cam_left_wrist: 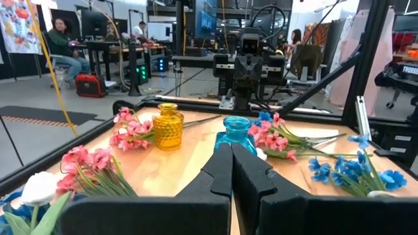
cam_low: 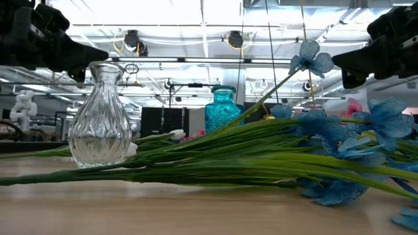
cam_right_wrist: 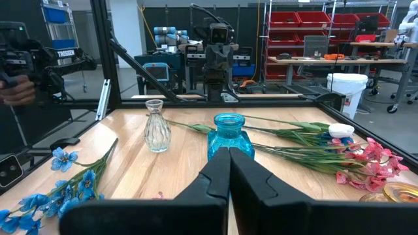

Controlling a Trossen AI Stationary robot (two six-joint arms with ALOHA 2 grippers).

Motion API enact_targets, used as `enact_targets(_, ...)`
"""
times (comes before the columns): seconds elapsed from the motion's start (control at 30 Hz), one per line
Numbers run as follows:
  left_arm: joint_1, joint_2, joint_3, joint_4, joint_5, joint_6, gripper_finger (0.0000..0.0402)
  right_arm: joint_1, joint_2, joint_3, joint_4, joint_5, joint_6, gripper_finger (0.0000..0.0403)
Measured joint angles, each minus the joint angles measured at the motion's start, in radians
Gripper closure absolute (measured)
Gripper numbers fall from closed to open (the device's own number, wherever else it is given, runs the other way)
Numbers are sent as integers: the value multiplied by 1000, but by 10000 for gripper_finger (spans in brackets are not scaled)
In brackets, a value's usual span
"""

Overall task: Sort flowers into vase by color
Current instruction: Put the top white tulip into the yellow vase

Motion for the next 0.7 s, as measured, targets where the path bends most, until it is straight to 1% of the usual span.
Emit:
enact_targets(0.23, 0, 6, 0, -6, 10, 52, 400, 0, 0, 0, 3, -1, 0, 403)
enact_targets(0.47, 0, 6, 3, 12, 2, -88, 400, 0, 0, -1, 18, -1, 27, 403)
enact_targets(0.53, 0, 7, 37, 4, -19, -107, 400, 0, 0, -1, 16, -1, 33, 403)
enact_targets(0.6, 0, 8, 92, 12, -31, -104, 400, 0, 0, -1, 8, -1, 77, 403)
enact_targets(0.7, 0, 30, 209, -60, -72, -52, 400, 0, 4, -1, 2, -2, 144, 403)
